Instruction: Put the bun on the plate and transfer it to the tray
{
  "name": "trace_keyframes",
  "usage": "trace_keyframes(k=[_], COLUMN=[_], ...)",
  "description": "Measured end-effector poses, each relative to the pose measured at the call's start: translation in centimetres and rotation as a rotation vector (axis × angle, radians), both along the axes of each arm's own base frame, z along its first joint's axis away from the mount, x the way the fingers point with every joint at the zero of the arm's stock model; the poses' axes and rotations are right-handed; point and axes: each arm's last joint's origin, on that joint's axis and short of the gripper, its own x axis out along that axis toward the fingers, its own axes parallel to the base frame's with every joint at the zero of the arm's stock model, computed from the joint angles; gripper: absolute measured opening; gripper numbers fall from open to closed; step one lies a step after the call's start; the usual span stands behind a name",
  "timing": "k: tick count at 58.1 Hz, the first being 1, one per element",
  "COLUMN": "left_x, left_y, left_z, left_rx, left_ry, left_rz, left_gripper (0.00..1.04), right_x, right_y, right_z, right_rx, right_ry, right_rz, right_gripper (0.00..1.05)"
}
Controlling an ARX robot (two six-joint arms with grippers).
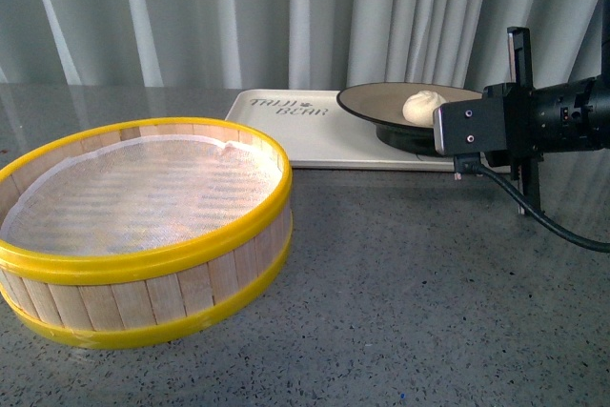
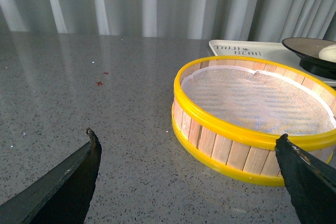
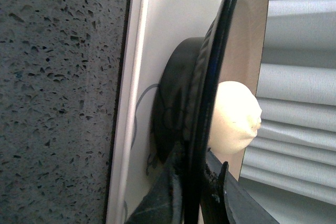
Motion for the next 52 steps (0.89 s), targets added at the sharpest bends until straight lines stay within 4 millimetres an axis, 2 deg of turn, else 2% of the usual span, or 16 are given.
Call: trace_keyframes(k=[11,17,25,30,35,41,45,52], left_x=[0.0,0.0,0.0,0.0,0.0,0.0,0.0,0.0], left_y=[0.0,0.0,0.0,0.0,0.0,0.0,0.0,0.0], left_z=[0.0,0.0,0.0,0.0,0.0,0.0,0.0,0.0], left_rx=[0.000,0.000,0.000,0.000,0.000,0.000,0.000,0.000], left_ry=[0.000,0.000,0.000,0.000,0.000,0.000,0.000,0.000], left_rz=[0.000,0.000,0.000,0.000,0.000,0.000,-0.001,0.000], left_gripper=[0.98,0.98,0.98,0.98,0.98,0.98,0.98,0.98], right_x=[-0.7,-1.9,-3.5,-5.2,-8.1,-9.5,-9.6,-9.1], right_y=[0.1,0.6,1.3,1.6,1.2,0.9,0.8,0.8], right_z=[0.0,1.3,5.2,8.5,12.4,14.3,14.4,13.1], right_rx=[0.020,0.061,0.186,0.333,0.589,0.870,0.946,0.993], right_ry=[-0.017,-0.015,-0.062,-0.073,0.029,0.095,0.125,0.185], right_rz=[-0.013,-0.079,-0.166,-0.267,-0.425,-0.493,-0.517,-0.558], right_gripper=[0.43,0.64,0.85,0.98,0.95,0.96,0.96,0.96])
